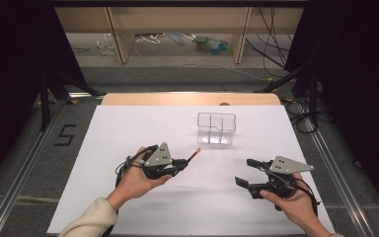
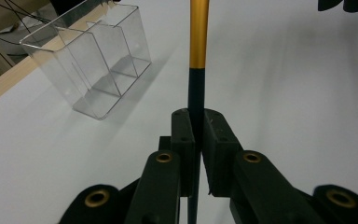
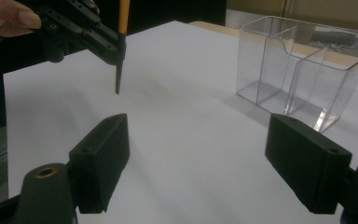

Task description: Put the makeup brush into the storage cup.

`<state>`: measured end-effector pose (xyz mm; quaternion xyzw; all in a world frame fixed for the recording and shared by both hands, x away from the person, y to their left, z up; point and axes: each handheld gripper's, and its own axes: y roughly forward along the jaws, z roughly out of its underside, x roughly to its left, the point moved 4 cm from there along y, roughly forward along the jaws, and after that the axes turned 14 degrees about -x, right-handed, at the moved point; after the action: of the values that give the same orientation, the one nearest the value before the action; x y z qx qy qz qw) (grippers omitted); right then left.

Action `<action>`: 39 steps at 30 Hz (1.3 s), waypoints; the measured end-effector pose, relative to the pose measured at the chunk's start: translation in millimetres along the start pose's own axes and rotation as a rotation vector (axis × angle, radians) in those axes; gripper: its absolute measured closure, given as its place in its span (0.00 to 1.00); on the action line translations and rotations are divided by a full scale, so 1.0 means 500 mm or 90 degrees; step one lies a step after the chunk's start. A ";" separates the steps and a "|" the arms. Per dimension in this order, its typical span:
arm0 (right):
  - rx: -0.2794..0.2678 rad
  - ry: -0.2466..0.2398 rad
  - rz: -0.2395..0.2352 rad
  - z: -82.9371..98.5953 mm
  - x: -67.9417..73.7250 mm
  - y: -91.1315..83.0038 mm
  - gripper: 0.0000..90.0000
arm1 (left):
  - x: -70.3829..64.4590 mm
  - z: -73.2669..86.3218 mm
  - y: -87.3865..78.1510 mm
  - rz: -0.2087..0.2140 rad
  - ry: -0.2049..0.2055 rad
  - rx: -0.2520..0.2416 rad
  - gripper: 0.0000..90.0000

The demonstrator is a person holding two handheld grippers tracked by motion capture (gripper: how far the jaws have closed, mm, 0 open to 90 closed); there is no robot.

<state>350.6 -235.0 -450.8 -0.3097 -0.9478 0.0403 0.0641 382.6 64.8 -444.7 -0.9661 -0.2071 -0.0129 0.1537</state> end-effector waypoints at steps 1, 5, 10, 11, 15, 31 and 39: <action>0.000 0.000 0.000 0.000 0.001 0.001 0.25 | 0.000 -0.001 0.001 0.001 0.003 0.001 0.93; 0.007 0.014 -0.008 0.001 0.005 0.004 0.25 | -0.003 -0.002 0.004 0.002 0.002 0.000 0.93; 0.007 0.004 0.001 -0.001 0.003 0.005 0.26 | -0.010 -0.008 0.013 0.006 0.002 -0.005 0.93; 0.008 -0.004 0.001 -0.001 0.002 0.006 0.26 | -0.011 -0.009 0.016 0.008 0.002 -0.005 0.93; 0.018 -0.001 0.004 -0.001 0.002 0.007 0.26 | -0.017 -0.015 0.027 0.015 0.006 -0.006 0.93; 0.009 0.005 0.001 -0.002 0.003 0.017 0.27 | -0.033 -0.029 0.058 0.027 0.009 -0.014 0.92; 0.015 0.022 -0.005 -0.004 0.007 0.024 0.27 | -0.043 -0.038 0.075 0.034 0.015 -0.018 0.93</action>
<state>355.3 -223.4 -449.8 -0.3058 -0.9472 0.0459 0.0841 379.0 18.0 -439.5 -0.9732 -0.1790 -0.0233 0.1425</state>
